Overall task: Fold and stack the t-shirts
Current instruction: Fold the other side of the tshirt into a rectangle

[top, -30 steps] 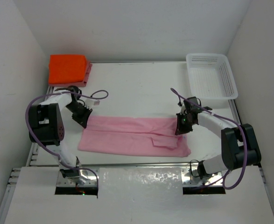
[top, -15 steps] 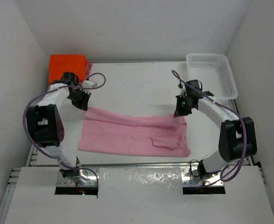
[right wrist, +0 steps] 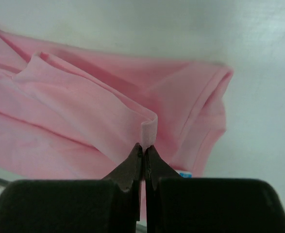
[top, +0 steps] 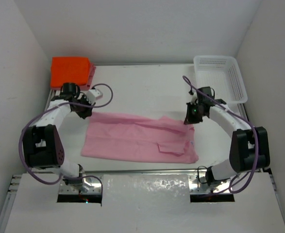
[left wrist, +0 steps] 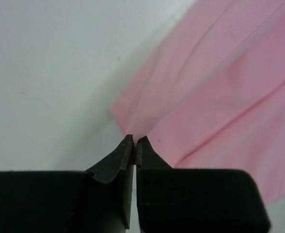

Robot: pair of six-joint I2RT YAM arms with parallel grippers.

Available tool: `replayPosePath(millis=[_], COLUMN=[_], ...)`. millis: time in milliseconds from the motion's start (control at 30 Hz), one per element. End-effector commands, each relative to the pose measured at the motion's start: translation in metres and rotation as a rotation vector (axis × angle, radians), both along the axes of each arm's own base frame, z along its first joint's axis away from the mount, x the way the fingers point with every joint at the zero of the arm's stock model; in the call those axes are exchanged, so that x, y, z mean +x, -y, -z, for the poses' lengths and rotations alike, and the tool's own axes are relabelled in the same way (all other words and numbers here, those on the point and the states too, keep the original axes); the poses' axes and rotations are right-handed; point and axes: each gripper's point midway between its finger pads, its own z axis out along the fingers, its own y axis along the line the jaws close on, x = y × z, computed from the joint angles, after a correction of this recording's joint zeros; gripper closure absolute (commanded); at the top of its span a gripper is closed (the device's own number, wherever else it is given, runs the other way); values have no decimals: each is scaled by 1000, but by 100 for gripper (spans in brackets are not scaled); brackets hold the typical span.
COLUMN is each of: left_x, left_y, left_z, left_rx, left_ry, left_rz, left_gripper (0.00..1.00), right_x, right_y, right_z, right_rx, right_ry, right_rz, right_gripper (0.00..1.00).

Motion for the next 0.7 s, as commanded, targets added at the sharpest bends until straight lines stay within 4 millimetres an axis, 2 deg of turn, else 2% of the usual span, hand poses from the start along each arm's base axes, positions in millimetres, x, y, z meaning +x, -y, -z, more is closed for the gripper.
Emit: replayPosePath(millis=[0, 33, 200, 367, 567, 667], left_x=[-26, -31, -56, -71, -95, -95], left_y=[-7, -10, -17, -24, -21, -24], left_z=[15, 19, 33, 42, 57, 63], left_rx=[74, 89, 117, 158, 155, 172], left_ry=[-17, -36, -115, -170, -235, -235], left_rz=[113, 112, 131, 151, 212, 200], left_gripper=[100, 100, 100, 100, 100, 100], right_x=[-23, -34, -55, -63, -76, -82], right_y=[-10, -7, -4, -6, -9, -10], right_z=[11, 18, 25, 26, 37, 45], right_rx=[68, 66, 60, 77, 100, 111], right_ry=[-31, -52, -68, -72, -102, -120], right_rz=[-2, 4, 8, 8, 9, 14], right_gripper=[100, 100, 100, 100, 100, 100])
